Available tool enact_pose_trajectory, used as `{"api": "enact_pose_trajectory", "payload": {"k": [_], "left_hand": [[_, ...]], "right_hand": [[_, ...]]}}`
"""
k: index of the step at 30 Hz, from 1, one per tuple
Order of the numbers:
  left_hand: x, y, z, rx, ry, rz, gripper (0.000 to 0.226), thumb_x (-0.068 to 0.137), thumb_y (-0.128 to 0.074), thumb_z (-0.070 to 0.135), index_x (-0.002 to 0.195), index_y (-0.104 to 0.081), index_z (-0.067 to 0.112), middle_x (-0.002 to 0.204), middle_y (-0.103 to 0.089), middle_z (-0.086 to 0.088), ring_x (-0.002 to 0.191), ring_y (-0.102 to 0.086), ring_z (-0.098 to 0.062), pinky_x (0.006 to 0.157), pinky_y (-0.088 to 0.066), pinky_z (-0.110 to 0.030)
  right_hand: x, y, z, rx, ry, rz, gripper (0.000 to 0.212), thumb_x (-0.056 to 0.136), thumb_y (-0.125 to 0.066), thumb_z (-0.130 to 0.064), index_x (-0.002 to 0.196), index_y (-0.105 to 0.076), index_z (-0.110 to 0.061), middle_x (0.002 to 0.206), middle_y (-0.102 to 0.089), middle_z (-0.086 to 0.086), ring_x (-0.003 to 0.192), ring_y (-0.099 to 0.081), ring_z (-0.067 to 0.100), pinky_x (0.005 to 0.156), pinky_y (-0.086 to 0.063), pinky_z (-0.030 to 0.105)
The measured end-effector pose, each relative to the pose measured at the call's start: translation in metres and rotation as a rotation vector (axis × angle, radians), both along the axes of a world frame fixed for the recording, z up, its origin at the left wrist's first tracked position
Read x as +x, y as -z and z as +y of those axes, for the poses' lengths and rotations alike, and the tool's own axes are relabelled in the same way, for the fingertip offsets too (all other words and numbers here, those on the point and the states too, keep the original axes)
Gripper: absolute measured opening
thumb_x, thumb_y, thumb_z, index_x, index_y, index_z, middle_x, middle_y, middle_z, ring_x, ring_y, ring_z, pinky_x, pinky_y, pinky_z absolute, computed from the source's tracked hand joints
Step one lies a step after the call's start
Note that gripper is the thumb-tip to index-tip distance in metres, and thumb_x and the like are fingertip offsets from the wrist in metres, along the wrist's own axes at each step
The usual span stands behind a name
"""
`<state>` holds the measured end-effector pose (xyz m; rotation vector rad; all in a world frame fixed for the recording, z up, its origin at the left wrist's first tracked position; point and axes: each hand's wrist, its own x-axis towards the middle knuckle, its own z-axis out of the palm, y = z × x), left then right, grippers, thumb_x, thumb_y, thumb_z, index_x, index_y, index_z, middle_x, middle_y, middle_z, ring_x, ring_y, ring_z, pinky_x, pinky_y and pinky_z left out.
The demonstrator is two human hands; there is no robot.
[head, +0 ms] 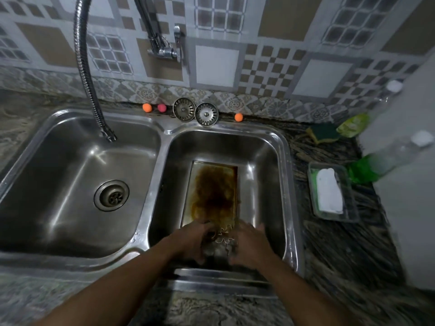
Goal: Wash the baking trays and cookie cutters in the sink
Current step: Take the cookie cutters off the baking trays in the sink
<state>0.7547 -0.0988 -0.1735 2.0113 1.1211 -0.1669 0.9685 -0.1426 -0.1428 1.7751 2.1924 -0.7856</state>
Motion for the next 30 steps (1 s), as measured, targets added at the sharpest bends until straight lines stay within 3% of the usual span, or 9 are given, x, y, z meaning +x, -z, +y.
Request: {"api": "enact_pose_trajectory", "payload": {"k": [2,5,7,9,14,19,26,30], "left_hand": [[0.003,-0.003,-0.001,-0.136,-0.025,-0.018,0.095,0.056,-0.086,0.020,0.139,-0.043,0.037,0.133,-0.051,0.012,0.116,-0.057,-0.013,0.096,-0.052,-0.033],[0.008,-0.012,0.005,-0.230,-0.025,0.016,0.089,0.054,-0.086,0.025,0.134,-0.049,0.034,0.124,-0.062,0.012,0.114,-0.061,-0.012,0.094,-0.054,-0.032],[0.012,-0.015,0.009,-0.255,-0.012,0.061,0.083,0.056,-0.087,0.026,0.131,-0.053,0.028,0.121,-0.063,0.008,0.112,-0.061,-0.015,0.094,-0.054,-0.032],[0.017,-0.013,0.010,-0.269,-0.027,0.084,0.080,0.056,-0.089,0.029,0.129,-0.055,0.025,0.121,-0.063,0.006,0.108,-0.061,-0.016,0.093,-0.054,-0.031],[0.023,0.000,0.001,-0.164,-0.030,0.115,0.086,0.050,-0.089,0.036,0.128,-0.056,0.023,0.130,-0.048,0.001,0.109,-0.054,-0.019,0.091,-0.053,-0.031],[0.020,0.012,-0.006,-0.074,-0.061,0.094,0.077,0.063,-0.087,0.027,0.132,-0.052,0.023,0.133,-0.033,0.003,0.110,-0.051,-0.021,0.088,-0.047,-0.025],[0.018,0.012,-0.006,-0.038,-0.036,0.122,0.074,0.070,-0.083,0.041,0.135,-0.052,0.026,0.137,-0.037,0.002,0.111,-0.055,-0.021,0.095,-0.049,-0.031],[0.017,0.003,0.000,0.040,-0.028,0.168,0.069,0.075,-0.073,0.049,0.138,-0.047,0.036,0.136,-0.050,0.004,0.114,-0.059,-0.022,0.092,-0.049,-0.032]], "right_hand": [[0.004,0.000,-0.003,-0.056,0.056,-0.014,0.070,0.060,-0.077,-0.055,0.123,-0.057,-0.031,0.128,-0.052,-0.005,0.118,-0.051,0.019,0.103,-0.024,0.049],[0.006,0.000,-0.006,-0.174,0.133,-0.037,0.062,0.057,-0.075,-0.060,0.108,-0.063,-0.028,0.115,-0.057,-0.004,0.106,-0.057,0.021,0.102,-0.026,0.051],[0.004,-0.001,-0.005,-0.243,0.206,-0.006,0.055,0.056,-0.075,-0.060,0.099,-0.064,-0.027,0.110,-0.059,-0.005,0.105,-0.058,0.022,0.105,-0.023,0.056],[0.000,-0.002,-0.002,-0.280,0.234,0.000,0.057,0.059,-0.076,-0.058,0.103,-0.063,-0.023,0.112,-0.060,-0.004,0.109,-0.057,0.023,0.106,-0.022,0.058],[-0.007,0.007,0.000,-0.288,0.264,-0.010,0.059,0.059,-0.079,-0.058,0.102,-0.064,-0.022,0.109,-0.065,-0.003,0.109,-0.059,0.024,0.104,-0.025,0.057],[-0.009,0.018,0.002,-0.272,0.236,-0.050,0.063,0.057,-0.080,-0.061,0.105,-0.066,-0.021,0.114,-0.064,-0.001,0.111,-0.059,0.025,0.099,-0.029,0.053],[-0.006,0.009,0.005,-0.236,0.238,-0.022,0.059,0.069,-0.075,-0.059,0.111,-0.063,-0.019,0.120,-0.062,-0.001,0.115,-0.056,0.022,0.101,-0.027,0.048],[-0.004,0.002,0.015,-0.216,0.279,-0.001,0.047,0.071,-0.071,-0.061,0.097,-0.058,-0.024,0.108,-0.065,-0.005,0.106,-0.059,0.020,0.099,-0.026,0.048]]}}
